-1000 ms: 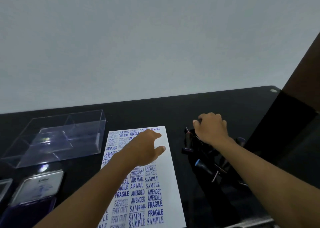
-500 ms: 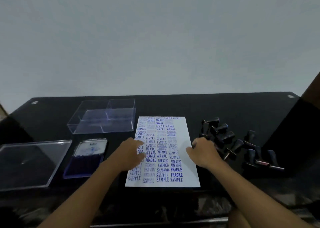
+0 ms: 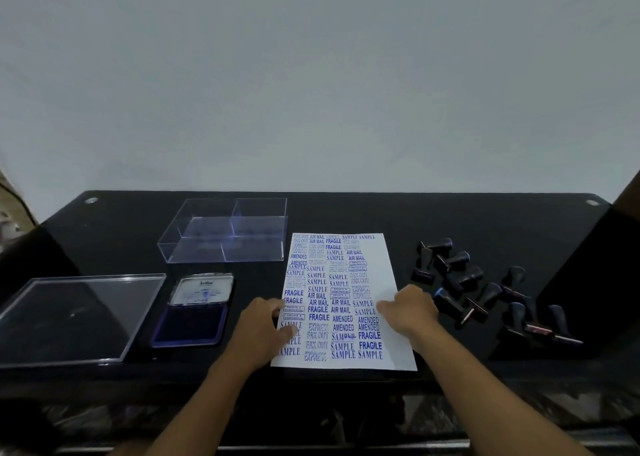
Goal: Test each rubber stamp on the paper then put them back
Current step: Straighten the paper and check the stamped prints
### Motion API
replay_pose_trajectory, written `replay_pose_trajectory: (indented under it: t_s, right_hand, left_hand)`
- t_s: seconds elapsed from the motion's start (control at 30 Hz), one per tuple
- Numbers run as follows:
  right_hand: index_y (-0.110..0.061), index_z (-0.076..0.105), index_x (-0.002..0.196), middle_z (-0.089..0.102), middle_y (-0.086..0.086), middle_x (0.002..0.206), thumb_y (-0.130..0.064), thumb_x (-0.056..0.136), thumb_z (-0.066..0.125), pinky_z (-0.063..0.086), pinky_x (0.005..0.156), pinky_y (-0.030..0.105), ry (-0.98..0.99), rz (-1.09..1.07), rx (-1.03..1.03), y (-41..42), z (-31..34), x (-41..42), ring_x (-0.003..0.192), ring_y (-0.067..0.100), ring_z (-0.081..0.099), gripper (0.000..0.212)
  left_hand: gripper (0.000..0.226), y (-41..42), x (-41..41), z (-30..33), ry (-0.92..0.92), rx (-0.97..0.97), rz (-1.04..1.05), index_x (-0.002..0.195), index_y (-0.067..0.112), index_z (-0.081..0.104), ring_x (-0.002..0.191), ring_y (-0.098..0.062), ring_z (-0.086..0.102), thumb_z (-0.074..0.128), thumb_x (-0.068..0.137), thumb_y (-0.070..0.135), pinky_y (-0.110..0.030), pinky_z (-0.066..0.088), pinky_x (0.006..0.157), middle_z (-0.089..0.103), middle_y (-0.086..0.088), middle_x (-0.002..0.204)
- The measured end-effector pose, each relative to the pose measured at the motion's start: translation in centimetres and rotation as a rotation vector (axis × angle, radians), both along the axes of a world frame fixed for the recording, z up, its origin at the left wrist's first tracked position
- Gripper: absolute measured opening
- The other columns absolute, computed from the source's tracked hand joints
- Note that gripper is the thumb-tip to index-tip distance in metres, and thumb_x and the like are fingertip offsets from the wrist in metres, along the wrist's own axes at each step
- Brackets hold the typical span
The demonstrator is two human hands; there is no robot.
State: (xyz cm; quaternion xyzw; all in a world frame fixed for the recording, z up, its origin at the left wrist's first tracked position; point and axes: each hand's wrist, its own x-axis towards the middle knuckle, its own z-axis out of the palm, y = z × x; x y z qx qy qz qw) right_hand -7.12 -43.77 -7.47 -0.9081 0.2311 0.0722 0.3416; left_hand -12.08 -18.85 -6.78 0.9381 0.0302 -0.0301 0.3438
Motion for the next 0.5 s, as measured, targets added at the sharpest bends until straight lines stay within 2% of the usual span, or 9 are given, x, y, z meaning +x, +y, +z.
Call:
replay_pose_trajectory:
  t_s: [0.07,0.1,0.23,0.37,0.43,0.5]
  right_hand:
    - [-0.016,0.052,0.074,0.062,0.005,0.089,-0.034,0.069,0.064,0.043,0.060,0.026,-0.009,-0.026,0.060,0.1,0.4,0.1,0.081,0.028,0.061,0.022]
    - [-0.016,0.049,0.071,0.062,0.006,0.086,-0.031,0.070,0.064,0.044,0.060,0.027,-0.021,-0.034,0.080,0.1,0.7,0.0,0.078,0.027,0.062,0.021]
    - [-0.012,0.058,0.088,0.064,0.005,0.095,-0.039,0.079,0.069,0.055,0.077,0.037,-0.016,-0.051,0.057,0.8,1.3,-0.1,0.090,0.029,0.063,0.031]
    - [-0.014,0.059,0.103,0.061,0.003,0.107,-0.049,0.074,0.068,0.051,0.091,0.044,0.007,-0.047,-0.001,1.6,1.3,-0.3,0.105,0.031,0.059,0.046]
    - [-0.016,0.063,0.101,0.061,0.004,0.110,-0.056,0.064,0.064,0.050,0.092,0.045,0.019,-0.040,0.022,1.7,1.1,-0.1,0.104,0.031,0.059,0.054]
    - [-0.017,0.068,0.089,0.064,0.004,0.105,-0.061,0.051,0.059,0.051,0.090,0.045,0.018,-0.042,0.064,1.5,0.8,0.2,0.097,0.030,0.061,0.059]
  left_hand:
    - [0.049,0.2,0.0,-0.3,-0.010,-0.030,0.008,0.126,0.019,0.059,0.098,-0.007,0.053,0.075,0.080,0.028,-0.017,0.036,0.083,0.054,0.004,0.107]
    - [0.048,0.3,0.1,-0.4,-0.013,-0.043,0.010,0.124,0.020,0.060,0.097,-0.006,0.053,0.076,0.079,0.028,-0.017,0.036,0.082,0.054,0.005,0.106]
    - [0.048,0.5,0.3,-0.8,-0.029,-0.076,0.017,0.122,0.019,0.060,0.095,-0.005,0.053,0.078,0.078,0.026,-0.017,0.037,0.081,0.055,0.006,0.105]
    - [0.052,0.5,0.3,-1.0,-0.036,-0.088,0.020,0.126,0.017,0.059,0.095,-0.007,0.053,0.077,0.078,0.027,-0.017,0.036,0.083,0.055,0.004,0.106]
    - [0.054,0.6,0.2,-1.0,-0.033,-0.091,0.015,0.128,0.016,0.057,0.097,-0.007,0.053,0.077,0.079,0.028,-0.018,0.036,0.083,0.054,0.004,0.107]
    - [0.055,0.6,0.3,-1.1,-0.036,-0.089,0.015,0.129,0.016,0.056,0.098,-0.008,0.053,0.076,0.079,0.029,-0.018,0.036,0.083,0.054,0.005,0.107]
